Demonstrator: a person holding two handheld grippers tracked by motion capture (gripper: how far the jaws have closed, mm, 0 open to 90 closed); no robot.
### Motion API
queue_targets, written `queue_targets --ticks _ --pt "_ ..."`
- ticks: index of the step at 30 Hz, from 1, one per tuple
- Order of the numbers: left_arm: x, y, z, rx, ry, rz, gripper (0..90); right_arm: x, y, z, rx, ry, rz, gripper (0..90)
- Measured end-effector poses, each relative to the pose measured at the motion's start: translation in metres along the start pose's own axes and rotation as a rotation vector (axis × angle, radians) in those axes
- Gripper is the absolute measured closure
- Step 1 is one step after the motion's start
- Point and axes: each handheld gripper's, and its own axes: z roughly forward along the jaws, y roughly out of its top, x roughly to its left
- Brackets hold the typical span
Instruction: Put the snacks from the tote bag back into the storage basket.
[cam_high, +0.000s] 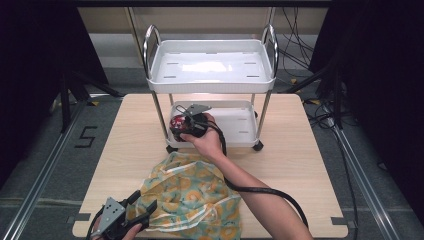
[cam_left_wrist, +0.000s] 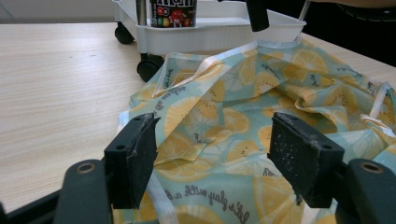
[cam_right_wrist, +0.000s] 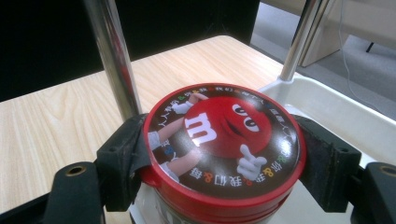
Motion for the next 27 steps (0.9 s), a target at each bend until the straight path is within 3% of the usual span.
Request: queue_targets --ticks 1,4,9,12,15,19,20,22,27 --pt "0.0001 0.0000 -0.0001 0.001 0.000 0.001 31.3 -0.0013 -0.0005 0.0016 -0.012 0.020 -0.011 26.6" --pt "0.0001 0.0000 0.0000 0.002 0.000 0.001 31.2 -0.0004 -0.0013 0.0018 0.000 0.000 -0.018 26.6" --pt "-0.0001 0.0001 -0.0002 0.007 0.003 0.003 31.3 -0.0011 -0.0018 0.0032 -0.003 0.023 -0.008 26.6" --pt "-0.0002 0.0002 -0.0004 0.007 0.005 0.001 31.2 -0.0010 -0.0020 0.0031 0.004 -0.001 -0.021 26.6" --pt "-0.0001 0.0002 -0.0005 0.008 0.004 0.002 31.3 -0.0013 -0.0032 0.0045 0.002 0.021 -0.008 26.6" --pt "-0.0001 0.0001 0.0000 0.004 0.003 -0.001 31.3 -0.0020 -0.0045 0.0059 0.007 0.015 -0.011 26.5" --pt "-0.0001 0.0001 0.0003 0.001 0.003 -0.003 31.2 -0.0011 -0.0054 0.0059 0.010 0.010 0.008 26.5" --pt "-0.0003 0.0003 -0.0002 0.008 0.010 -0.001 31.2 -0.0021 -0.0055 0.0058 0.020 -0.003 -0.018 26.6" --pt "-0.0001 0.0001 0.0004 0.002 0.003 -0.002 31.3 -0.0027 -0.0059 0.0056 0.017 -0.001 -0.005 26.6"
